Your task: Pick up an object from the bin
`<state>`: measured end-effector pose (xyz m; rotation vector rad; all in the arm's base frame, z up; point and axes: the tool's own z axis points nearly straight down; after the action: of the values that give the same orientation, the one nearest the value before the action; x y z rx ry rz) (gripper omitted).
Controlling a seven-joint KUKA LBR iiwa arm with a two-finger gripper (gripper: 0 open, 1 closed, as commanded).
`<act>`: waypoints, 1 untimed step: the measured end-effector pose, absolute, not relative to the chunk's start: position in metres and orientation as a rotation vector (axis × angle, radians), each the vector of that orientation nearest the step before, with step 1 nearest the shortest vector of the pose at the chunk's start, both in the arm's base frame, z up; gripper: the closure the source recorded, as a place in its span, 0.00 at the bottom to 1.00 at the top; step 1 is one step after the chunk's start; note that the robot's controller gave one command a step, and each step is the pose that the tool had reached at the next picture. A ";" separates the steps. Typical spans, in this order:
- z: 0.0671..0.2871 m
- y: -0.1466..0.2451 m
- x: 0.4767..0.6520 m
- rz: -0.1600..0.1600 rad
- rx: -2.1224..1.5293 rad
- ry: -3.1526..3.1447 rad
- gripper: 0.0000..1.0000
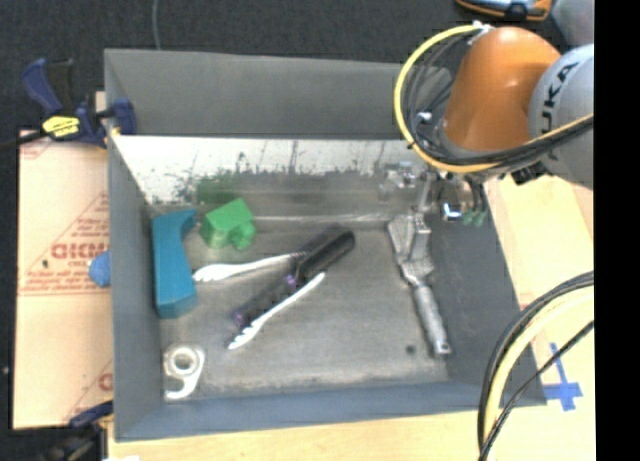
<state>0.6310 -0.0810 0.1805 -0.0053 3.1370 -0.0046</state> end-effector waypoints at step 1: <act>0.180 -0.081 0.631 -0.005 -0.005 3.137 0.00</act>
Offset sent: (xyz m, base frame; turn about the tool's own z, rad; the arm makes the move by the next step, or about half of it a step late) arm -0.0052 0.0363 -0.0509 0.0701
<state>0.6310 -0.0810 0.1805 -0.0052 3.1370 -0.0048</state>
